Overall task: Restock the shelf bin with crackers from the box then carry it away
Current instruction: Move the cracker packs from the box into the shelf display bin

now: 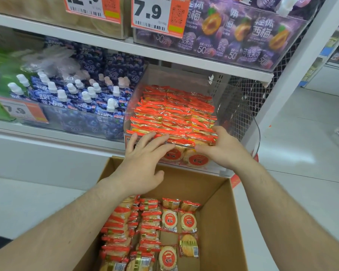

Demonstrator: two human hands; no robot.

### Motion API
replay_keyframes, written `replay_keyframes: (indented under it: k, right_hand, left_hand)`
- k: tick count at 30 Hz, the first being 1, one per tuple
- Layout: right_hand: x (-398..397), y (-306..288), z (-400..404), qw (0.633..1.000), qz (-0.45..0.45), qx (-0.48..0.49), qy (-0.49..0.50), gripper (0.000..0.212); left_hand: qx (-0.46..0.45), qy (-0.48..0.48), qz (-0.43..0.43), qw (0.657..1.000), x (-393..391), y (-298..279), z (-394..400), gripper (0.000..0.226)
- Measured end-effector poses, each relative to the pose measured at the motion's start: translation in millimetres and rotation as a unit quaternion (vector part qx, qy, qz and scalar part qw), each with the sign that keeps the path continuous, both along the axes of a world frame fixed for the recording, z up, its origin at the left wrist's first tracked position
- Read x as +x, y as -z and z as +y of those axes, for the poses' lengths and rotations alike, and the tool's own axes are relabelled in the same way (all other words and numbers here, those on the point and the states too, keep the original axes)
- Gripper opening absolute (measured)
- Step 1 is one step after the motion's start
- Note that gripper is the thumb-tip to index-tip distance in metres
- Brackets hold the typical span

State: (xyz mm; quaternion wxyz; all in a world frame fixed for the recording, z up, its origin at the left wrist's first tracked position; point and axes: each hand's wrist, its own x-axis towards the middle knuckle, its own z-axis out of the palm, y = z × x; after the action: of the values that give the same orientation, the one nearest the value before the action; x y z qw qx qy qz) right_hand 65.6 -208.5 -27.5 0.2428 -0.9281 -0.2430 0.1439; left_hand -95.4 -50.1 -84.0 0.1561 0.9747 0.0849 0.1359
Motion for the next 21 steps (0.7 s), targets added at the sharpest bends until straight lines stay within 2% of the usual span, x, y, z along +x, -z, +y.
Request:
replay_keyframes:
  k: [2, 3, 4, 6, 7, 8, 9, 10, 12, 14, 15, 16, 18, 21]
  right_hand:
    - [-1, 0, -1, 1.000, 0.003, -0.007, 0.003, 0.081]
    - [-3, 4, -3, 0.999, -0.046, -0.016, 0.016, 0.082]
    - [-5, 8, -5, 0.988, -0.145, -0.020, 0.039, 0.082]
    - [-14, 22, -10, 0.921, -0.374, 0.085, 0.060, 0.069]
    - [-23, 30, -10, 0.876, -0.451, 0.167, 0.026, 0.054]
    - [-35, 40, -10, 0.845, -0.480, 0.235, -0.031, 0.036]
    - [-47, 53, -10, 0.833, -0.471, 0.276, -0.096, 0.021]
    - [-54, 72, -9, 0.840, -0.435, 0.289, -0.145, 0.014]
    - [-59, 116, -6, 0.898, -0.327, 0.236, -0.177, 0.010]
    - [-49, 165, -6, 0.973, -0.172, 0.063, -0.141, 0.006]
    - [-41, 189, -9, 0.987, -0.087, -0.048, -0.127, 0.004]
    - [-34, 214, -14, 0.983, -0.005, -0.136, -0.122, 0.006]
    - [-29, 262, -23, 0.959, 0.114, -0.221, -0.132, 0.009]
    - [-51, 323, -34, 0.923, 0.160, -0.309, -0.165, 0.022]
  left_hand:
    - [-0.001, -0.003, -0.027, 1.000, -1, 2, -2, 0.065]
    - [0.001, -0.009, -0.062, 0.998, -2, 5, -5, 0.060]
    - [0.003, -0.016, -0.105, 0.994, -3, 8, -8, 0.054]
    - [0.009, -0.013, -0.174, 0.985, -5, 19, -16, 0.043]
    - [0.015, -0.002, -0.181, 0.983, -5, 28, -18, 0.040]
    - [0.022, 0.015, -0.161, 0.987, -5, 36, -19, 0.040]
    - [0.020, 0.031, -0.114, 0.993, -4, 44, -20, 0.040]
    - [0.007, 0.042, -0.045, 0.998, -2, 51, -19, 0.041]
    - [-0.039, 0.036, 0.122, 0.991, -1, 62, -15, 0.043]
    - [-0.051, 0.036, 0.252, 0.966, 0, 71, -13, 0.043]
    - [-0.057, 0.043, 0.285, 0.956, 0, 75, -13, 0.042]
    - [-0.067, 0.048, 0.304, 0.949, -1, 79, -14, 0.042]
    - [-0.087, 0.051, 0.336, 0.936, -1, 86, -13, 0.044]
    - [-0.101, 0.044, 0.351, 0.930, -1, 93, -12, 0.047]
